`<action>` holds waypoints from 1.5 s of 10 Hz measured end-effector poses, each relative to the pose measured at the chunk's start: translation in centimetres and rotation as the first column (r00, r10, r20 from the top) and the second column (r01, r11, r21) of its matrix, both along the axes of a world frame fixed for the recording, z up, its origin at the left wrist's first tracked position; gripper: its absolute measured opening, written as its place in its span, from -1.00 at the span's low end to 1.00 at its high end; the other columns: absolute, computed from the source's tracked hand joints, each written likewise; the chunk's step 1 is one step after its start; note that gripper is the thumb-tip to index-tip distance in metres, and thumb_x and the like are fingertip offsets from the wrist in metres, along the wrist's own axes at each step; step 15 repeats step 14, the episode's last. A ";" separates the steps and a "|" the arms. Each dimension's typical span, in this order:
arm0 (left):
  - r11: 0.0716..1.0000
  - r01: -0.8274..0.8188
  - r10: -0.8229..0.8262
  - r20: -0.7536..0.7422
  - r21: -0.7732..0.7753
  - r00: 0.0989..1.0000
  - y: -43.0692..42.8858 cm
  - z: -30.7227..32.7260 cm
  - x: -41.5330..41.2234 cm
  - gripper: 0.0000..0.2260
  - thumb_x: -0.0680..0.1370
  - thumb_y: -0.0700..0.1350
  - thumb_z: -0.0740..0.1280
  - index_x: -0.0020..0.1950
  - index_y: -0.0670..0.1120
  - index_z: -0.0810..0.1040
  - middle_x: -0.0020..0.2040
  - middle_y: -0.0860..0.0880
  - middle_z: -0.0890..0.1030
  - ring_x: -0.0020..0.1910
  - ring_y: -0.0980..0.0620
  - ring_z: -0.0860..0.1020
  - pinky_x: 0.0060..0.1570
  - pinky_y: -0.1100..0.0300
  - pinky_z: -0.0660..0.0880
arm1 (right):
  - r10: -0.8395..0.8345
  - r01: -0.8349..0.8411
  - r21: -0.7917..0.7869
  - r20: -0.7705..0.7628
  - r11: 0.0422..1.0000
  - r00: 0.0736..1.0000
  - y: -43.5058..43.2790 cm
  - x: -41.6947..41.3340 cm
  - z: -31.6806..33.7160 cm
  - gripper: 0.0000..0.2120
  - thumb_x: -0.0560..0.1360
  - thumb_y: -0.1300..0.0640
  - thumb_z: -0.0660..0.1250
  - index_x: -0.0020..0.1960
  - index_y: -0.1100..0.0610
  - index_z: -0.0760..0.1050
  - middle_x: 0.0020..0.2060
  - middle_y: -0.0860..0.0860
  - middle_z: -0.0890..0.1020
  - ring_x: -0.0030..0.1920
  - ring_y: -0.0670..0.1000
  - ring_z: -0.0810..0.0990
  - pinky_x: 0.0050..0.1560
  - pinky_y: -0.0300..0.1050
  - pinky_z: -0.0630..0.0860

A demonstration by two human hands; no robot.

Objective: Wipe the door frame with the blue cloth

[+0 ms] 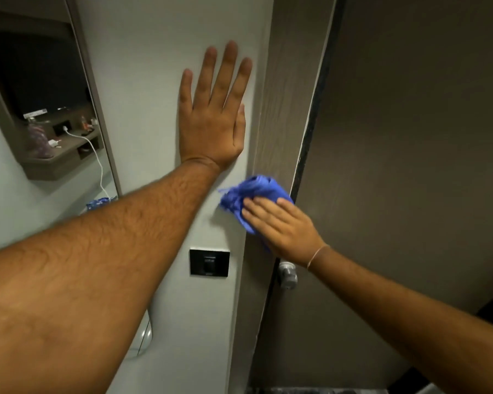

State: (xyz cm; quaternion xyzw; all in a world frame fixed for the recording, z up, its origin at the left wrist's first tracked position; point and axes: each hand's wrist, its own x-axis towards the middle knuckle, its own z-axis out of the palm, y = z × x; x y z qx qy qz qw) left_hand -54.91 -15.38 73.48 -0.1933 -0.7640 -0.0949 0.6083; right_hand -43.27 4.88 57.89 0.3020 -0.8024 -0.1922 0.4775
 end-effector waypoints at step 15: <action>0.451 0.891 -0.118 0.993 0.056 -0.002 14.4 -54.5 51.5 -0.47 0.76 0.08 0.05 0.73 -0.02 0.29 0.70 0.01 0.34 0.72 0.01 0.19 0.70 -0.11 0.11 | 0.136 0.530 -0.173 0.859 -0.830 0.494 15.4 63.7 -38.5 -0.50 0.75 0.21 0.29 0.66 0.24 0.29 0.61 0.20 0.37 0.61 0.22 0.35 0.68 -0.02 0.17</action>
